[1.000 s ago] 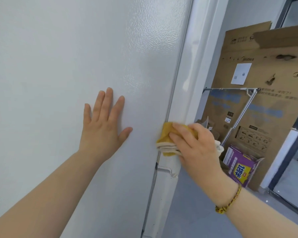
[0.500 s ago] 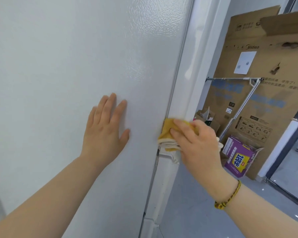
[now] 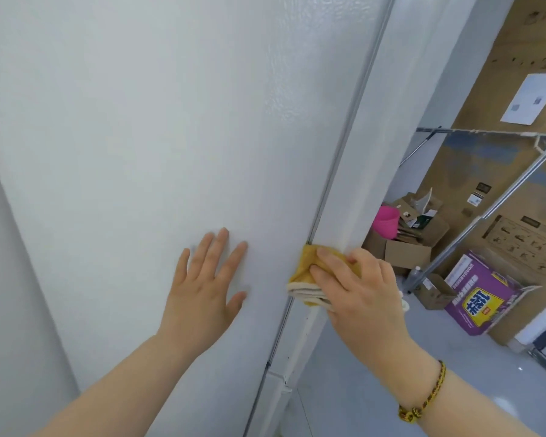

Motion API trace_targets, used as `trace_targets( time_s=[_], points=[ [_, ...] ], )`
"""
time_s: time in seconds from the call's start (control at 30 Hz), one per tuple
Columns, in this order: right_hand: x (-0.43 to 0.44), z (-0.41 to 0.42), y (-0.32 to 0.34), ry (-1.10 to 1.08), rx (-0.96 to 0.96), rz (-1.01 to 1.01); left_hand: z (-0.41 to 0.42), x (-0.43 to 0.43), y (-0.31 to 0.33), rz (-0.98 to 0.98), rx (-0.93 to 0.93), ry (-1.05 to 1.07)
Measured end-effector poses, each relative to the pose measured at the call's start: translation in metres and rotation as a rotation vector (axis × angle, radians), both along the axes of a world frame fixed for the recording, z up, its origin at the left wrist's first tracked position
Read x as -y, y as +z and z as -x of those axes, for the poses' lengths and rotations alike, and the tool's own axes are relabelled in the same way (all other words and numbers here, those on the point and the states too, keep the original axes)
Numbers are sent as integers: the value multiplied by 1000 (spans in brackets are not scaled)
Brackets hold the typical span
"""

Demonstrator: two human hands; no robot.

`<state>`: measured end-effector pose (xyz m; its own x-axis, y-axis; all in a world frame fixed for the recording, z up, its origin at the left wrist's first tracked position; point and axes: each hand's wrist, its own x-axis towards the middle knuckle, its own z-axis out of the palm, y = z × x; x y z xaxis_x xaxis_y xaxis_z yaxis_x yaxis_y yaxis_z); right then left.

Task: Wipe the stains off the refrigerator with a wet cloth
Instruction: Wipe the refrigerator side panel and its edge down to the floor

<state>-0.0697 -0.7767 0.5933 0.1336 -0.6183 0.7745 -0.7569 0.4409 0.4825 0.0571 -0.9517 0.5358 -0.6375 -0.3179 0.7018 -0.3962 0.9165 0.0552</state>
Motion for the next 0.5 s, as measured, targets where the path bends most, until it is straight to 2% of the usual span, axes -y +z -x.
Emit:
trace_targets(
  time_s=[0.17, 0.5],
  points=[
    [2, 10, -7, 136, 30, 101, 9, -7, -10, -16, 14, 75],
    [-2, 14, -16, 182, 76, 116, 18, -7, -46, -17, -131, 25]
  ],
)
